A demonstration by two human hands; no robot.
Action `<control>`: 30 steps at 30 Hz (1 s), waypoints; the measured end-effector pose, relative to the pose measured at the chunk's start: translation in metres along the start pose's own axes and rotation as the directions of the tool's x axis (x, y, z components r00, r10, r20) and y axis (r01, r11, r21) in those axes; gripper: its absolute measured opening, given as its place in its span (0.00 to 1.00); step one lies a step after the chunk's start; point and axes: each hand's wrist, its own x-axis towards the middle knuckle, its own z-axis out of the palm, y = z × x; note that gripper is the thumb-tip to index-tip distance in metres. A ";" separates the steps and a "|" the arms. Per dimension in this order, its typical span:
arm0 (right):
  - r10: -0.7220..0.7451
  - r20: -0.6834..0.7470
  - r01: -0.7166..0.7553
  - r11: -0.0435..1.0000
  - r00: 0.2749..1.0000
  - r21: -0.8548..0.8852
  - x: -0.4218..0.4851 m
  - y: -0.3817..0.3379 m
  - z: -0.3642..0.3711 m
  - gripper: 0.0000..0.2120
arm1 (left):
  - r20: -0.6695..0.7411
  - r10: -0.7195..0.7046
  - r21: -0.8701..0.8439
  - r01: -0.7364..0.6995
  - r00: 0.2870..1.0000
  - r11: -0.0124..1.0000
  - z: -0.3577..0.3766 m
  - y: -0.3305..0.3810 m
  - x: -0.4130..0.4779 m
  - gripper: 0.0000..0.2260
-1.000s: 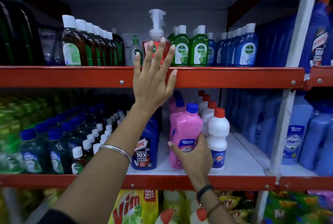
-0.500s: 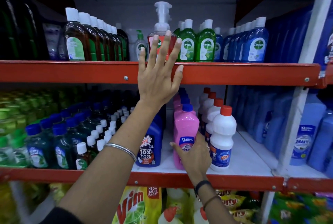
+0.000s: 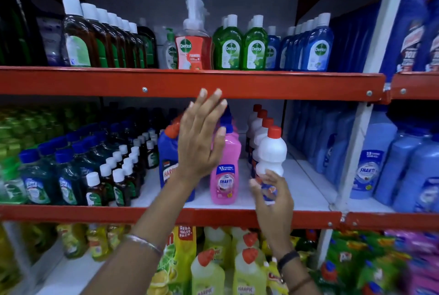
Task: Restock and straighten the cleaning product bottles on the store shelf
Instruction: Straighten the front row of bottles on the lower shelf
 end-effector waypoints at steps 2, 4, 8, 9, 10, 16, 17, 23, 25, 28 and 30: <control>0.031 -0.075 -0.022 0.993 0.997 0.118 0.008 0.007 -0.019 0.22 | 0.059 -0.090 -0.143 0.097 0.994 0.985 0.012 0.024 -0.025 0.19; 0.130 -0.056 -0.115 0.970 0.990 0.215 0.020 0.016 -0.033 0.17 | 0.158 -0.214 -0.270 0.250 0.964 0.930 0.027 0.048 -0.045 0.19; 0.327 0.140 -0.354 0.897 0.934 0.266 0.043 0.036 -0.044 0.20 | 0.355 -0.556 -0.458 0.659 0.751 0.597 0.053 0.087 -0.072 0.17; 0.372 0.182 -0.410 0.873 0.910 0.265 0.048 0.038 -0.044 0.23 | 0.402 -0.656 -0.465 0.760 0.639 0.455 0.059 0.091 -0.075 0.15; 0.414 0.224 -0.465 0.840 0.882 0.279 0.051 0.040 -0.045 0.26 | 0.453 -0.725 -0.466 0.831 0.518 0.303 0.064 0.094 -0.077 0.15; 0.535 0.429 -0.685 0.554 0.728 0.473 0.062 0.044 -0.055 0.37 | 0.633 -0.733 -0.403 0.914 0.248 -0.039 0.079 0.113 -0.085 0.22; 0.532 0.447 -0.695 0.544 0.719 0.470 0.062 0.046 -0.057 0.38 | 0.636 -0.733 -0.402 0.914 0.243 -0.046 0.081 0.116 -0.087 0.22; 0.507 0.490 -0.703 0.560 0.709 0.438 0.064 0.052 -0.060 0.37 | 0.653 -0.740 -0.383 0.913 0.161 -0.139 0.091 0.111 -0.092 0.30; 0.504 0.497 -0.705 0.555 0.707 0.440 0.065 0.053 -0.061 0.35 | 0.651 -0.747 -0.376 0.912 0.135 -0.162 0.093 0.107 -0.093 0.32; 0.500 0.505 -0.708 0.553 0.704 0.440 0.067 0.055 -0.061 0.35 | 0.651 -0.750 -0.362 0.917 0.120 -0.167 0.096 0.103 -0.092 0.31; 0.500 0.501 -0.706 0.552 0.706 0.443 0.068 0.058 -0.060 0.35 | 0.654 -0.748 -0.347 0.923 0.110 -0.167 0.097 0.100 -0.091 0.34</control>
